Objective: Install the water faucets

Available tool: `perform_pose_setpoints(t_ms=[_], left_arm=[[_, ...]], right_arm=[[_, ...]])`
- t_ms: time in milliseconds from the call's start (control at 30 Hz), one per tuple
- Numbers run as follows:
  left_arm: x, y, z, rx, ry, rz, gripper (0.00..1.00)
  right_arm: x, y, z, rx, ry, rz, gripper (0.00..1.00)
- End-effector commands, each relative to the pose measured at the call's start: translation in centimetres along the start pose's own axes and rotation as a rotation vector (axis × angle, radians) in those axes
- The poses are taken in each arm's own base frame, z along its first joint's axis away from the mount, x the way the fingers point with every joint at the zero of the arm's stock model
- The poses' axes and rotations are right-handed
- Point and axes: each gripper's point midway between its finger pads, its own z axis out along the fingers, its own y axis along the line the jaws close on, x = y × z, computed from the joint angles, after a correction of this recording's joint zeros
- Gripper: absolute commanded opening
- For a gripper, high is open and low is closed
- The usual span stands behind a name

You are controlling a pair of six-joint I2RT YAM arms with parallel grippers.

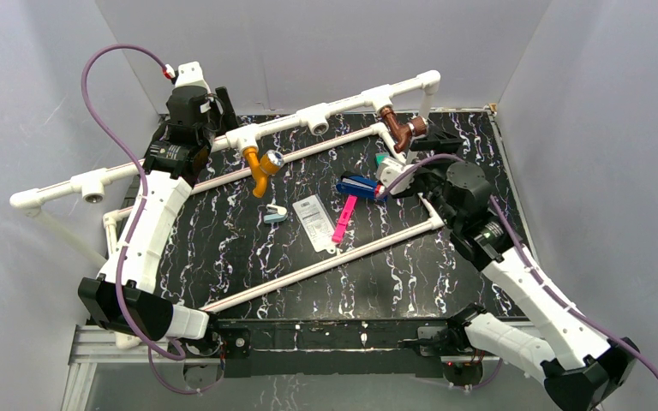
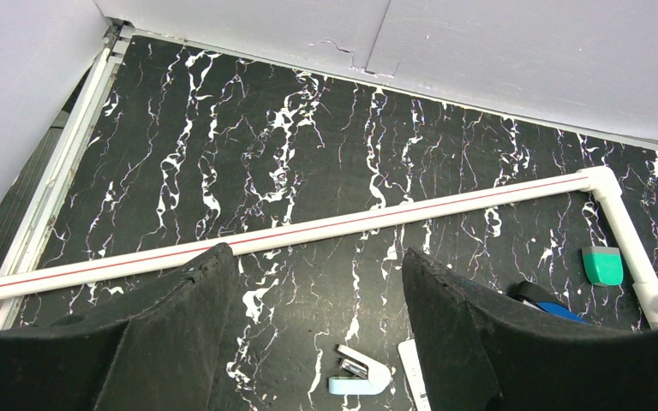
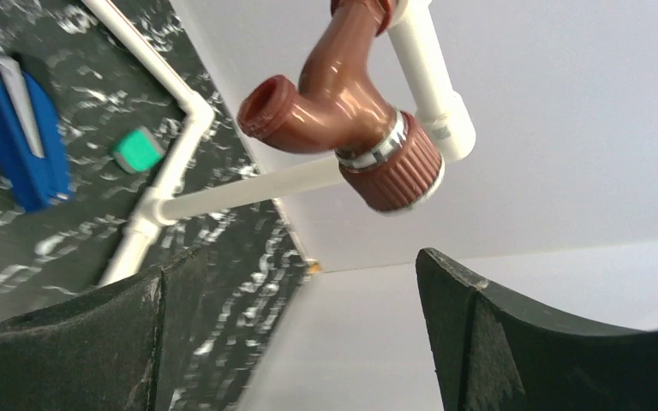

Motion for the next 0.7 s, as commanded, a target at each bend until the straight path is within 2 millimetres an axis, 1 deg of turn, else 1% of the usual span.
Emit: perform_pose_setpoints(t_ms=[0, 100, 167, 367, 433, 533, 667], left_arm=[[7.6, 0.5, -0.5, -0.006, 0.267, 0.099, 0.7], [7.8, 0.5, -0.5, -0.005, 0.271, 0.1, 0.7], [7.8, 0.5, -0.5, -0.004, 0.271, 0.101, 0.7], [7.8, 0.5, -0.5, -0.008, 0.27, 0.1, 0.7], [7.9, 0.6, -0.5, -0.01, 0.272, 0.102, 0.7], [7.8, 0.6, -0.4, -0.01, 0.272, 0.103, 0.7], [7.8, 0.4, -0.3, -0.007, 0.271, 0.103, 0.7]], right_arm=[[-1.5, -5.0, 0.7, 0.195, -0.024, -0.264, 0.98], [-2.0, -5.9, 1.4, 0.226, -0.027, -0.312, 0.98], [-2.3, -6.0, 2.1, 0.229, -0.029, -0.338, 0.98], [-2.9, -5.0, 3.9, 0.213, -0.04, -0.382, 0.98], [-2.8, -4.7, 4.4, 0.211, -0.033, -0.387, 0.97], [-2.8, -4.6, 5.0, 0.214, -0.028, -0.39, 0.91], [-2.2, -4.5, 5.2, 0.215, 0.001, -0.378, 0.76]])
